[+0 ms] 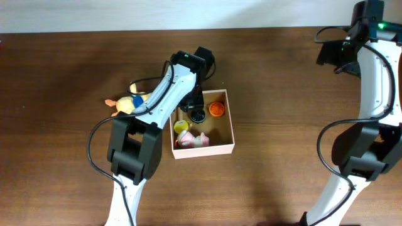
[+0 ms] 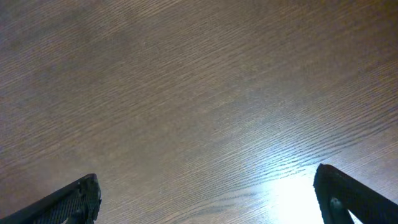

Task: Pack container
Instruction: 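Move the left gripper left over the yellow plush duck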

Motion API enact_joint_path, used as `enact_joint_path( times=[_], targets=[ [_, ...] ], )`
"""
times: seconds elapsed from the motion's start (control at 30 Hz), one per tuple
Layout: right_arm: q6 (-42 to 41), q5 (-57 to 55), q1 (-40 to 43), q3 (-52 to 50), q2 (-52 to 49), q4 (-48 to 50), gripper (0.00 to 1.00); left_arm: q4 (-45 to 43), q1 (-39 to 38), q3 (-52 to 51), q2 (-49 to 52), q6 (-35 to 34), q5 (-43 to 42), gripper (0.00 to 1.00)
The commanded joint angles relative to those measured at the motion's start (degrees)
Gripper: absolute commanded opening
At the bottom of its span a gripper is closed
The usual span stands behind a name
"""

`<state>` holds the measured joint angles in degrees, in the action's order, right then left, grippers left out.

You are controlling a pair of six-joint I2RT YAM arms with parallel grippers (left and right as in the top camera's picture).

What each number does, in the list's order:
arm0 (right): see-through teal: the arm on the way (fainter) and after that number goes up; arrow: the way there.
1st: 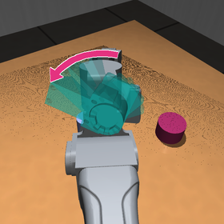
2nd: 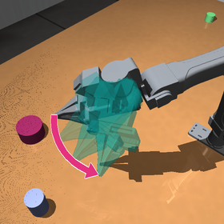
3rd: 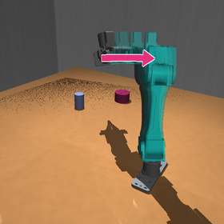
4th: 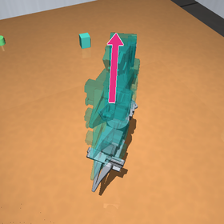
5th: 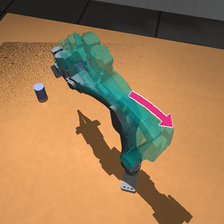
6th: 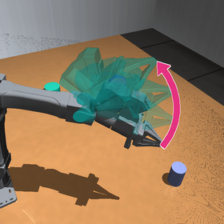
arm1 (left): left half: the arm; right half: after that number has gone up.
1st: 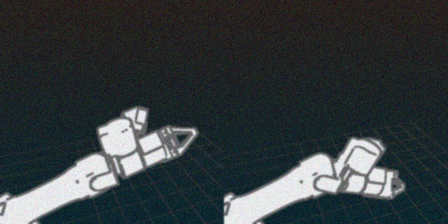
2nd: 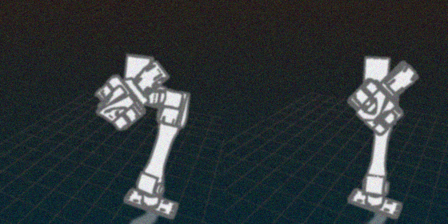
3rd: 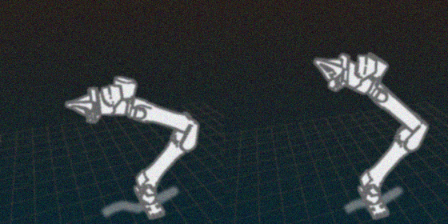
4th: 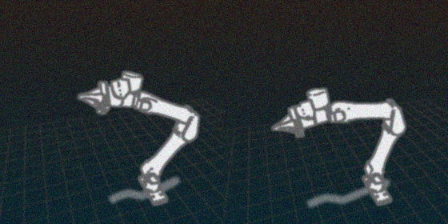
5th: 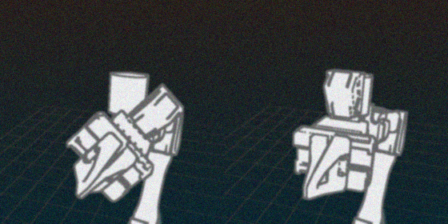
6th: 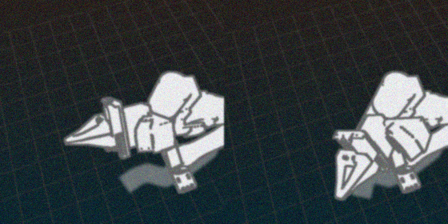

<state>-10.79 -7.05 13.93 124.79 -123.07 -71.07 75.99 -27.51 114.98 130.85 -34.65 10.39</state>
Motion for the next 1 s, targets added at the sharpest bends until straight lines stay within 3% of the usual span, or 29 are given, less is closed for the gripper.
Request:
enact_joint_path(
  times=[0.0, 0.33, 0.5, 0.77, 0.97],
  targets=[
    [-0.7, -0.1, 0.0, -0.1, 0.8, 0.0, 0.99, 0.5, 0.0, 3.4, 0.4, 1.7, -1.6, 0.64],
    [-0.7, -0.1, 0.0, -0.1, 0.8, 0.0, 0.99, 6.5, 0.0, 21.3, 0.4, 4.8, -1.5, 0.64],
    [-0.7, -0.1, 0.0, -0.1, 0.8, 0.0, 0.99, 11.7, 1.6, 31.3, 0.4, 4.9, 3.0, 0.65],
    [-0.7, -0.1, 0.0, -0.1, 0.8, 0.0, 0.99, 16.5, 11.0, 32.1, 0.5, 4.8, 5.6, 0.68],
    [-0.7, -0.1, 0.0, -0.1, 0.8, 0.0, 0.99, 16.7, 17.6, 31.1, 0.7, 15.7, 5.7, 0.72]
  ],
)
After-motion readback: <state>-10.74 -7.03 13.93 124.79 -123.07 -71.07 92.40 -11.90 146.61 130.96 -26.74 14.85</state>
